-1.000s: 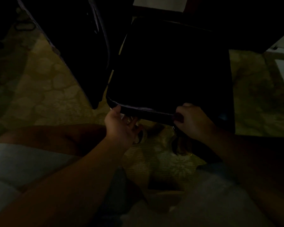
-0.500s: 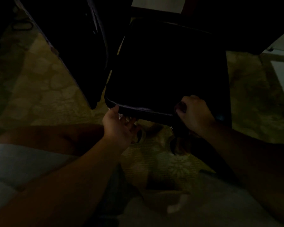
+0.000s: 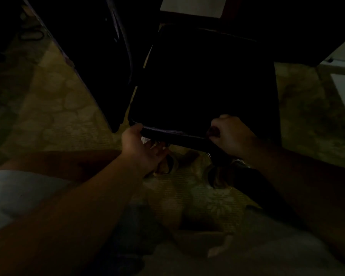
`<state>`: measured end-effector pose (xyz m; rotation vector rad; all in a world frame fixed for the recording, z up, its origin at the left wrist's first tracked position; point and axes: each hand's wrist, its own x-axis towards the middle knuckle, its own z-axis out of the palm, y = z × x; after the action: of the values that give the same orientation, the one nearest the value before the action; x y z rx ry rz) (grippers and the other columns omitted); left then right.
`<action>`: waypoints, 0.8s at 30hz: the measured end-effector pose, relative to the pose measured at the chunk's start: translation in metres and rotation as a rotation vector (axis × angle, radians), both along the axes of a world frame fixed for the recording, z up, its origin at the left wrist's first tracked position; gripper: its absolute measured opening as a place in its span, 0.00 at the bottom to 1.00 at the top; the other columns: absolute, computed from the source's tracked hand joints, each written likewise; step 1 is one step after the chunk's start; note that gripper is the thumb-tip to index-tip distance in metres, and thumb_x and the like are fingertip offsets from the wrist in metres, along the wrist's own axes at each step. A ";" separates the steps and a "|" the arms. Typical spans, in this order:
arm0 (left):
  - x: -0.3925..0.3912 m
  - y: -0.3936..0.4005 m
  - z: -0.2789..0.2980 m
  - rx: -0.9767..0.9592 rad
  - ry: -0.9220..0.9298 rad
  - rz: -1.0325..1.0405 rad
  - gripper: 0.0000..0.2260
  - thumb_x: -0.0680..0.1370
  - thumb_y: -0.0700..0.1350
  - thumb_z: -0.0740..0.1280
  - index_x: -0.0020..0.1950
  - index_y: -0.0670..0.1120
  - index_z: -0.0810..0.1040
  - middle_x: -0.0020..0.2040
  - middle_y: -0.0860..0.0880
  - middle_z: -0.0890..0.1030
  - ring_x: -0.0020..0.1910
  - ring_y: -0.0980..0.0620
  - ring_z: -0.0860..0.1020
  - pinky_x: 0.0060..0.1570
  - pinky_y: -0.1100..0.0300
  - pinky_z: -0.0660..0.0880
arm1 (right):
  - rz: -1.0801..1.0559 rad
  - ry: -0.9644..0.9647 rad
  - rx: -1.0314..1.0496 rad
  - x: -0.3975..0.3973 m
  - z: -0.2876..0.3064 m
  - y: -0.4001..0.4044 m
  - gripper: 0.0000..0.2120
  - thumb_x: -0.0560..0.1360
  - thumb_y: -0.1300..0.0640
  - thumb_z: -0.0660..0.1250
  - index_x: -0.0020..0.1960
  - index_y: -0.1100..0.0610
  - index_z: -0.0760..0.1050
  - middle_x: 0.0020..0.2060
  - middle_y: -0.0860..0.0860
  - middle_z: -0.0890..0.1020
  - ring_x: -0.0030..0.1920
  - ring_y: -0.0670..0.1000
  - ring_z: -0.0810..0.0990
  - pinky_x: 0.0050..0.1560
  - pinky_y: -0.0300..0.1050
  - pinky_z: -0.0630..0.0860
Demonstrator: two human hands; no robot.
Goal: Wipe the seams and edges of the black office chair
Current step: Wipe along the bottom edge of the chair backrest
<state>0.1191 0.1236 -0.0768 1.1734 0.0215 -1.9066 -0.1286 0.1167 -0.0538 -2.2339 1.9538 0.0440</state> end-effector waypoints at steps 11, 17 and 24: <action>0.037 -0.017 0.010 0.002 -0.236 -0.176 0.23 0.83 0.61 0.55 0.73 0.50 0.72 0.66 0.46 0.77 0.58 0.40 0.79 0.55 0.44 0.75 | -0.090 -0.049 -0.052 -0.002 -0.001 0.000 0.15 0.76 0.51 0.69 0.58 0.58 0.77 0.54 0.56 0.77 0.52 0.59 0.78 0.47 0.48 0.74; 0.038 -0.006 -0.005 0.032 -0.091 0.017 0.28 0.82 0.66 0.54 0.71 0.48 0.74 0.69 0.46 0.78 0.62 0.39 0.78 0.67 0.40 0.69 | -0.103 -0.074 -0.050 0.001 -0.006 0.005 0.12 0.76 0.51 0.70 0.55 0.58 0.78 0.52 0.56 0.77 0.51 0.58 0.78 0.44 0.44 0.70; 0.029 0.006 -0.011 -0.052 -0.204 -0.115 0.16 0.83 0.53 0.56 0.58 0.54 0.83 0.60 0.52 0.84 0.62 0.41 0.79 0.61 0.43 0.73 | -0.055 -0.068 -0.042 0.011 -0.009 0.013 0.12 0.76 0.50 0.69 0.56 0.56 0.78 0.53 0.54 0.77 0.51 0.56 0.78 0.47 0.46 0.72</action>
<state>0.1477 0.1299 -0.0875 1.3523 -0.2094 -1.8657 -0.1179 0.1298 -0.0633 -2.1759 1.9966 -0.0791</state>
